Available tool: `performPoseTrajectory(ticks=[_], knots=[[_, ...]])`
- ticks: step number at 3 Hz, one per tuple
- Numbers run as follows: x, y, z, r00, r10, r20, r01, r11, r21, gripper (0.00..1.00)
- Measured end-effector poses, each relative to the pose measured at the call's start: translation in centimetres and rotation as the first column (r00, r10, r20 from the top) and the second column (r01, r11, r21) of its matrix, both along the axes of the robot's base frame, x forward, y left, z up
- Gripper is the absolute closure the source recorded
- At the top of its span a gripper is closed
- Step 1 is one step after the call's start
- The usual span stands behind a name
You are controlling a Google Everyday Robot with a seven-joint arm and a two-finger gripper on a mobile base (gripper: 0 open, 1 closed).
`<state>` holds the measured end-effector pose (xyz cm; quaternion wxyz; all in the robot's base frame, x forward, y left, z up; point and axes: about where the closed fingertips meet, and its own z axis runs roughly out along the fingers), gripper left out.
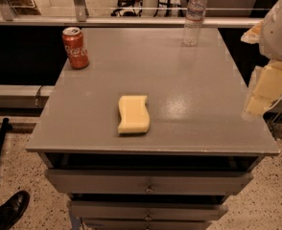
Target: Move water bottle near coke can
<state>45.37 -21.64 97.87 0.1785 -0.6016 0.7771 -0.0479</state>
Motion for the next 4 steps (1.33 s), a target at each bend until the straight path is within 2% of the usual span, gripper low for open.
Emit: performPoseTrajectory(ticks=[1, 2, 3, 4], knots=[[3.5, -0.3, 0.1, 0.9967, 0.001, 0.082, -0.004, 0.999, 0.035, 0.0], [8.0, -0.2, -0.5, 0.9863, 0.001, 0.165, -0.019, 0.994, 0.106, 0.0], [12.3, 0.3, -1.5, 0.9766, -0.019, 0.214, -0.018, 0.985, 0.169, 0.0], [12.5, 0.3, -1.7, 0.9757, -0.024, 0.218, -0.016, 0.984, 0.178, 0.0]])
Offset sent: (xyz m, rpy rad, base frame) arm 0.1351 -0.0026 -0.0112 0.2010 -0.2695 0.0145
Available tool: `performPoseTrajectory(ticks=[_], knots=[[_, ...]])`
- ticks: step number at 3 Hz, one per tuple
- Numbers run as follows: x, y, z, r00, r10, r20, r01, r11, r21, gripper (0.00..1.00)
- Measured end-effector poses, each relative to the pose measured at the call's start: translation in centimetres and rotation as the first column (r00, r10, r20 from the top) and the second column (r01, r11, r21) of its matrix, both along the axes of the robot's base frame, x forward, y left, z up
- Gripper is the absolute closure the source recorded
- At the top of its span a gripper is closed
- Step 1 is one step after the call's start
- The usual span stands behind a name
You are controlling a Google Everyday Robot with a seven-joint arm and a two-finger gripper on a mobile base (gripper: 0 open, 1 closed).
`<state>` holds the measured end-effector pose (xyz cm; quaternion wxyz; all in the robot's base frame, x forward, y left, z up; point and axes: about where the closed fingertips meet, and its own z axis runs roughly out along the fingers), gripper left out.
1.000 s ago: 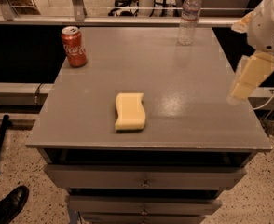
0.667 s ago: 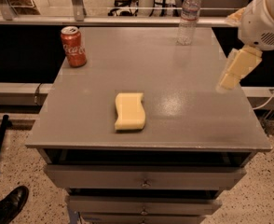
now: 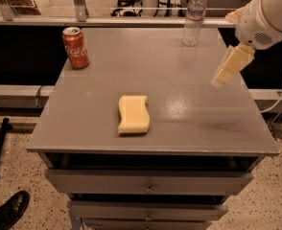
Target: Move water bottle near coke can
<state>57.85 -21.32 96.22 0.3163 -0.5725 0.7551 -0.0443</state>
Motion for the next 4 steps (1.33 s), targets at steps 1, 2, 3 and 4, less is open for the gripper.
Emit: performPoseTrajectory(ticks=[1, 2, 3, 4], knots=[[1.2, 0.0, -0.9, 0.9995, -0.02, 0.023, 0.018, 0.998, 0.053, 0.0], [7.2, -0.6, -2.8, 0.9909, -0.097, 0.094, 0.076, 0.977, 0.201, 0.0], [12.1, -1.4, -3.6, 0.9735, -0.165, 0.159, 0.109, 0.944, 0.313, 0.0], [17.1, -1.4, -3.8, 0.9483, -0.232, 0.217, 0.119, 0.892, 0.435, 0.0]])
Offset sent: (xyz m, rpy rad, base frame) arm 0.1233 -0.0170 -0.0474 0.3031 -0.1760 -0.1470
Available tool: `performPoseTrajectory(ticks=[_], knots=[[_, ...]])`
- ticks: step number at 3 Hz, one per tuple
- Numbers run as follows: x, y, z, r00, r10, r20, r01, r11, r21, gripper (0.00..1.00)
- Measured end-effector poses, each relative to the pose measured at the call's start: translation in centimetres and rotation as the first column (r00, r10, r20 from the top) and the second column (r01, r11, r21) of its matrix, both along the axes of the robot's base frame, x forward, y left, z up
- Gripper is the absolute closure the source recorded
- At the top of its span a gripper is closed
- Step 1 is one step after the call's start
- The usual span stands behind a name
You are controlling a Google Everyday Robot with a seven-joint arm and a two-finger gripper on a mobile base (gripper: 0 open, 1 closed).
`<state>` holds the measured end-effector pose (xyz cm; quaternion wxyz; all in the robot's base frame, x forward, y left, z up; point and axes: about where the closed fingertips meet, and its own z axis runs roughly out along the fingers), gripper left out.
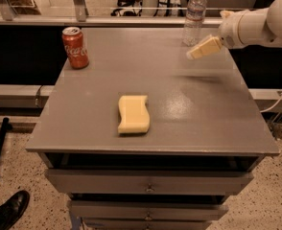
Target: Move water bottle near coke can
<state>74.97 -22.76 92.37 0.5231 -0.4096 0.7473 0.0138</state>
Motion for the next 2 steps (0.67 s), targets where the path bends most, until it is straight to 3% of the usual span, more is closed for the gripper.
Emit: performPoseTrajectory(ticks=[1, 2], knots=[[3.9, -0.5, 0.5, 0.9954, -0.056, 0.077, 0.049, 0.994, 0.097, 0.0], [6.9, -1.2, 1.0, 0.9835, -0.119, 0.136, 0.092, 0.977, 0.192, 0.0]])
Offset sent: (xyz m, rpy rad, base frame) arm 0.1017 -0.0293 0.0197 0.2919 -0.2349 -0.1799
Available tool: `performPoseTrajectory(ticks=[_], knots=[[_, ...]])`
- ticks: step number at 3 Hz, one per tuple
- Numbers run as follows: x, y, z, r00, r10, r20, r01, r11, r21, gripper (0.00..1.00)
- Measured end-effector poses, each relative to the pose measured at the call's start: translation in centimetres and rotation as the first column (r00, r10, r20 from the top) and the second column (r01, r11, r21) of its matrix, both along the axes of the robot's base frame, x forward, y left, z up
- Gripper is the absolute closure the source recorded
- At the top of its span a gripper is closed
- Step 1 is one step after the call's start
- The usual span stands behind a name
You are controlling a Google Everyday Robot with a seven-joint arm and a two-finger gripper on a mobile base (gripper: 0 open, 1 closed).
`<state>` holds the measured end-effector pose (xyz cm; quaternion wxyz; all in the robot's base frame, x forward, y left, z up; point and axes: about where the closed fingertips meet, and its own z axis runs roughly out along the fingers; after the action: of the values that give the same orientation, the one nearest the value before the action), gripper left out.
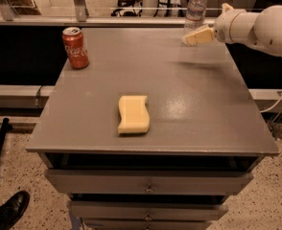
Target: Move water bottle near coke can
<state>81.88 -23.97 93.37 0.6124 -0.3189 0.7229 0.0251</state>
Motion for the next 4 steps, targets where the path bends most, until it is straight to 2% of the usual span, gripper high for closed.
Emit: performPoseTrajectory(ticks=[1, 3, 4], knots=[[3.2, 0.1, 0.3, 0.9981, -0.04, 0.046, 0.034, 0.99, 0.133, 0.0], [7.2, 1.3, 0.8, 0.9954, -0.064, 0.072, 0.043, 0.966, 0.256, 0.0], [8.5, 1.5, 1.1, 0.9943, -0.074, 0.076, 0.051, 0.962, 0.269, 0.27]])
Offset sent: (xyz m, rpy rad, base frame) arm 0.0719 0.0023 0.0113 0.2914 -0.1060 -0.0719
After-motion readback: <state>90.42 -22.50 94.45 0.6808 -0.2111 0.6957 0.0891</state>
